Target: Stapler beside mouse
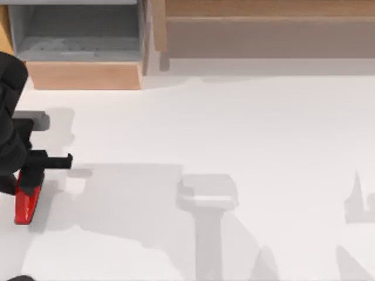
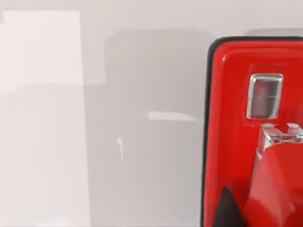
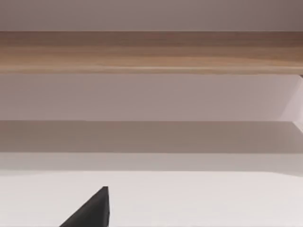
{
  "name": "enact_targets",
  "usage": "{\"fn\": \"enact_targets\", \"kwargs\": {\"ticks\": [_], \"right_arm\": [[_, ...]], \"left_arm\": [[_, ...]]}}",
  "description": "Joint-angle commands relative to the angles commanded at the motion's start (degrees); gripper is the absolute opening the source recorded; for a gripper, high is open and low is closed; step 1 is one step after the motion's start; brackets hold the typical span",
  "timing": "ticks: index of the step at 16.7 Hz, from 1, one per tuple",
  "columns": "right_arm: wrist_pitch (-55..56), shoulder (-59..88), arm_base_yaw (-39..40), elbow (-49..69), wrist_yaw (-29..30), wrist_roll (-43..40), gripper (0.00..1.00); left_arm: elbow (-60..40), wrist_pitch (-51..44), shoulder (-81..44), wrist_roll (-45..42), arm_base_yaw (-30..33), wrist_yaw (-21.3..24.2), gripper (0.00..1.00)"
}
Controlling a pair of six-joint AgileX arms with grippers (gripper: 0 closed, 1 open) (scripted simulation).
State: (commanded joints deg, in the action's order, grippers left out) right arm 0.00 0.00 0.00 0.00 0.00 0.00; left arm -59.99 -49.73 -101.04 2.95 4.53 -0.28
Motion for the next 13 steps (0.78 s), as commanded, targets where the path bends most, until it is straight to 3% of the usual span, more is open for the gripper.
{"fn": "enact_targets", "kwargs": {"ticks": [10,13], "right_arm": [[0.0,0.0,0.0,0.0,0.0,0.0,1.0],[0.0,0.0,0.0,0.0,0.0,0.0,1.0]], "left_arm": [[0.0,0.0,0.0,0.0,0.0,0.0,0.98],[0.0,0.0,0.0,0.0,0.0,0.0,1.0]]}}
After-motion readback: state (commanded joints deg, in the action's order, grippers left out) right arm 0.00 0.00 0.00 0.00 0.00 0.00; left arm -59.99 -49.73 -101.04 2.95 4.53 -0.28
